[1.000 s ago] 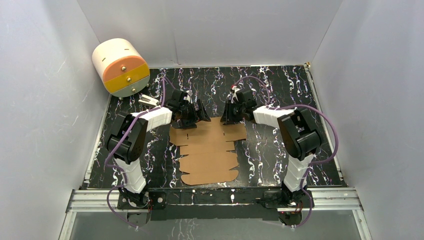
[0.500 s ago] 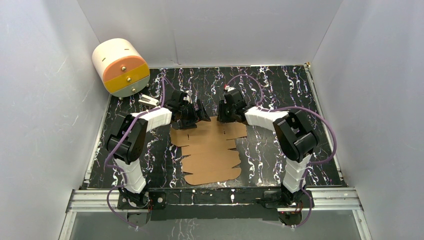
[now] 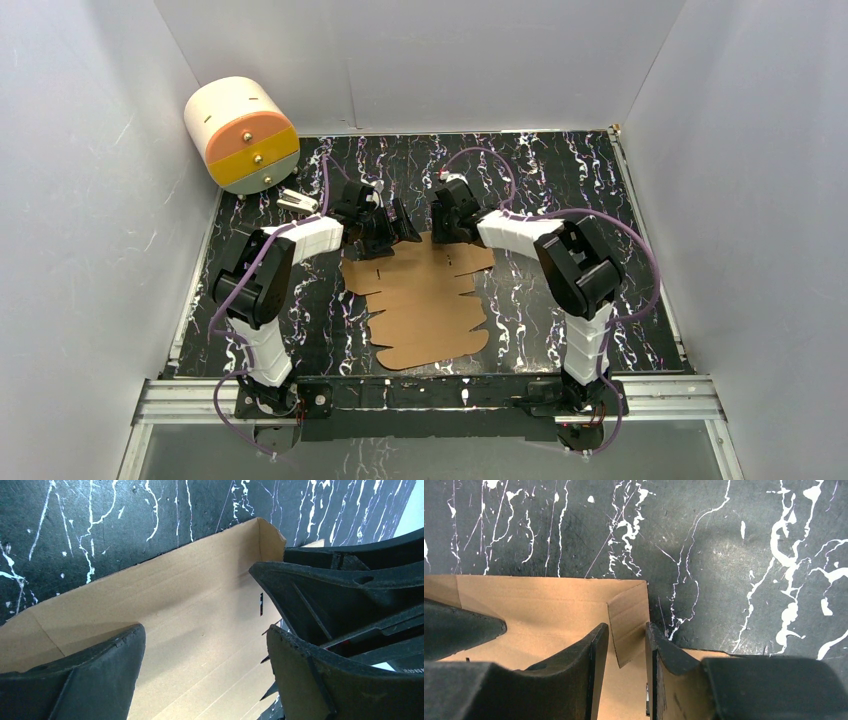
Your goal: Fold the paper box
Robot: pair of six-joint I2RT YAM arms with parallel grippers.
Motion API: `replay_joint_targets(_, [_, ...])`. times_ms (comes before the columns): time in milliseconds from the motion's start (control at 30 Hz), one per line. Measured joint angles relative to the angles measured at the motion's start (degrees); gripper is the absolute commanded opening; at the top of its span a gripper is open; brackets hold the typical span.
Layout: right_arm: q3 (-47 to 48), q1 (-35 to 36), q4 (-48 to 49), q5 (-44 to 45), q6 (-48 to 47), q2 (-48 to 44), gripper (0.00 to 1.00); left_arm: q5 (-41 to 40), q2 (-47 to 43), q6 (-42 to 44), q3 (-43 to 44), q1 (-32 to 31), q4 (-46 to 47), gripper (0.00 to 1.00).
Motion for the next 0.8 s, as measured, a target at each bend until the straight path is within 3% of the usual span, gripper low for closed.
replay_joint_targets(167, [1.7,1.0,-1.1,2.4,-0.7,1.1,0.42,0.2,-0.1,-0.4,-0.4,0.0,0.8,0.89])
replay_joint_targets(467, [2.0,1.5,-1.9,1.2,-4.5,0.0,0.57,-1.1,-1.3,0.1,-0.9,-0.2,-0.3,0.89])
replay_joint_targets(800, [-6.3,-4.6,-1.6,-5.2,-8.2,-14.4,0.63,-5.4,-7.2,2.7,-1.0,-0.5,-6.9,0.89])
